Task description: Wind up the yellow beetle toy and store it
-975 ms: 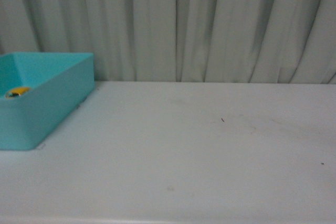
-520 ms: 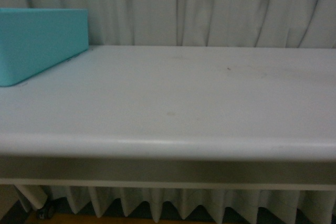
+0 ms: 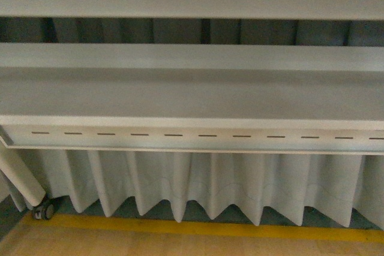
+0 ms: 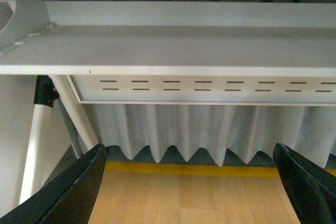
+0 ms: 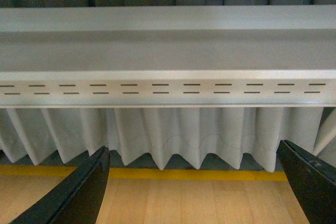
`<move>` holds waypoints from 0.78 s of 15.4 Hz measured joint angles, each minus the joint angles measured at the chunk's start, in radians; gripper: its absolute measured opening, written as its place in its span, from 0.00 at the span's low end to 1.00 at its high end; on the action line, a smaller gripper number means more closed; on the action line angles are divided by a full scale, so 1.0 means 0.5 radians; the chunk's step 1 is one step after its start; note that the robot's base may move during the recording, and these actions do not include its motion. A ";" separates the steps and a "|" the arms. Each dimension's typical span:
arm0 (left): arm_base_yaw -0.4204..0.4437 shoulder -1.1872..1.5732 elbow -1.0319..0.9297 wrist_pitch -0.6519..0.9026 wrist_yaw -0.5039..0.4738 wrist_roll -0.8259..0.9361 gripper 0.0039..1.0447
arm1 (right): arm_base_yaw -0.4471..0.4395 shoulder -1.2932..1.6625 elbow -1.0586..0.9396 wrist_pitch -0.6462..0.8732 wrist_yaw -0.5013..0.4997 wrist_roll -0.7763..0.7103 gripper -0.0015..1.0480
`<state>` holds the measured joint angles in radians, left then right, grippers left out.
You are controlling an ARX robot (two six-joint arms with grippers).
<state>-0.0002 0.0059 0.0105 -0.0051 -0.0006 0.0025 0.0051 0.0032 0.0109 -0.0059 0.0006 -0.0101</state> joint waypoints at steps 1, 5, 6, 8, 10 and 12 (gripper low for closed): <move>0.000 0.000 0.000 -0.005 -0.001 -0.001 0.94 | 0.000 -0.001 0.000 0.001 0.000 0.000 0.94; 0.000 0.000 0.000 -0.001 0.000 0.000 0.94 | 0.000 -0.001 0.000 0.001 0.000 0.000 0.94; 0.000 0.000 0.000 0.000 0.001 0.000 0.94 | 0.000 -0.001 0.000 0.002 0.000 0.000 0.94; 0.000 0.000 0.000 0.000 0.000 0.000 0.94 | 0.000 -0.001 0.000 0.002 0.000 0.000 0.94; 0.000 0.000 0.000 0.000 0.000 -0.001 0.94 | 0.000 -0.001 0.000 0.002 0.000 0.000 0.94; 0.000 0.000 0.000 0.000 0.000 0.000 0.94 | 0.000 -0.001 0.000 0.002 0.000 0.000 0.94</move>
<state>-0.0002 0.0059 0.0105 -0.0051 -0.0006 0.0025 0.0051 0.0029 0.0109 -0.0051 0.0006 -0.0101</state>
